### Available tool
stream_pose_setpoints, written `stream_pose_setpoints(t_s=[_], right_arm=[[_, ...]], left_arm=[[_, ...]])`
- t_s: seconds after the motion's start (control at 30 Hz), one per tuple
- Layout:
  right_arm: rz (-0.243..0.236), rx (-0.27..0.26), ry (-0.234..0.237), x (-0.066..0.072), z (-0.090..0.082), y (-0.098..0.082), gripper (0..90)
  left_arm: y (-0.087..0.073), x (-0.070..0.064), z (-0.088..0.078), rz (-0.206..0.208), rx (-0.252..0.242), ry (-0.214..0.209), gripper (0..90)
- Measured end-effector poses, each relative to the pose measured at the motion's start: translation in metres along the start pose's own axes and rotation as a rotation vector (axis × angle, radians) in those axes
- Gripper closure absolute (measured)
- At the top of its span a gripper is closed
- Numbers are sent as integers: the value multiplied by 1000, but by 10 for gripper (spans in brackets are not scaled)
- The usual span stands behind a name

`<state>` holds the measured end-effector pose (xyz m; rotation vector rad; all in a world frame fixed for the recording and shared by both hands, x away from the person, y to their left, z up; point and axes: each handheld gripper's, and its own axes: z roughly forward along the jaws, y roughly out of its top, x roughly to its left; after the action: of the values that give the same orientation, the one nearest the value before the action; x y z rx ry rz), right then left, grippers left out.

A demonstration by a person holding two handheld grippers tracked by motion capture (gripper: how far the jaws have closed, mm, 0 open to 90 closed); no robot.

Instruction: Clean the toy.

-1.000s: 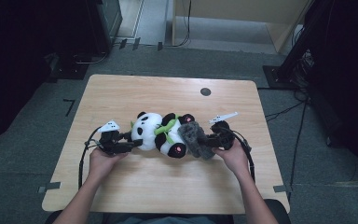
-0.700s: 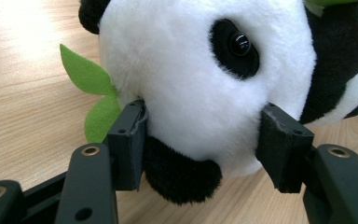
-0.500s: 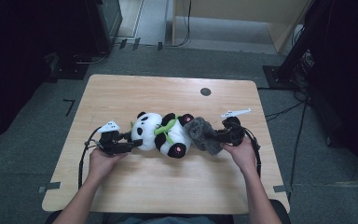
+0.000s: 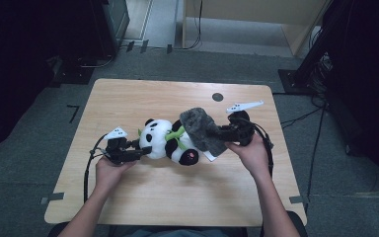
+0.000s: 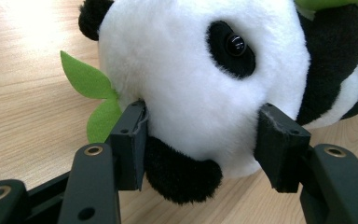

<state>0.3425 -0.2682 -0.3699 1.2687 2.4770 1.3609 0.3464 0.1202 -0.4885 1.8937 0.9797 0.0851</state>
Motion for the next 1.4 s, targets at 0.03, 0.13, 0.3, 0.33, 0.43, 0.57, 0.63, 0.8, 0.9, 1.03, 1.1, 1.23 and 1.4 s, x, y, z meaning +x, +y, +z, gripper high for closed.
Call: stream_pose_setpoints(t_s=[0.03, 0.13, 0.3, 0.33, 0.43, 0.57, 0.63, 0.8, 0.9, 1.03, 1.1, 1.23, 1.4], right_arm=[[-3, 4, 4, 4, 1, 5, 752], [-31, 29, 3, 15, 9, 21, 750], [-96, 57, 37, 35, 31, 42, 749], [-107, 61, 43, 38, 35, 45, 748], [-125, 80, 67, 49, 51, 53, 748], [-152, 128, 78, 58, 75, 59, 748], [-170, 144, 72, 58, 88, 60, 747], [-162, 161, 63, 54, 109, 60, 734], [-167, 165, 57, 55, 116, 60, 713], [-183, 154, 55, 56, 123, 60, 620], [-187, 155, 69, 57, 126, 60, 619], [-193, 149, 79, 60, 134, 61, 702], [-166, 152, 99, 68, 140, 65, 749]], left_arm=[[0, 1, 0, 2, -3, 1, 420], [-1, 1, 1, 21, -3, 7, 413], [-2, 0, 1, 41, -8, 18, 404], [-2, 0, 1, 42, -8, 19, 403], [-2, 0, 1, 42, -6, 20, 402], [-2, 0, 1, 38, -9, 18, 400], [-2, 0, 1, 40, -10, 17, 399], [-2, -1, 1, 44, -8, 23, 399], [-2, -1, 1, 40, -10, 18, 399], [-2, -2, 0, 45, -6, 21, 399], [-2, -2, 0, 45, -7, 23, 400], [-1, -2, 0, 43, -6, 24, 400], [-1, -1, 0, 43, -7, 24, 400]])
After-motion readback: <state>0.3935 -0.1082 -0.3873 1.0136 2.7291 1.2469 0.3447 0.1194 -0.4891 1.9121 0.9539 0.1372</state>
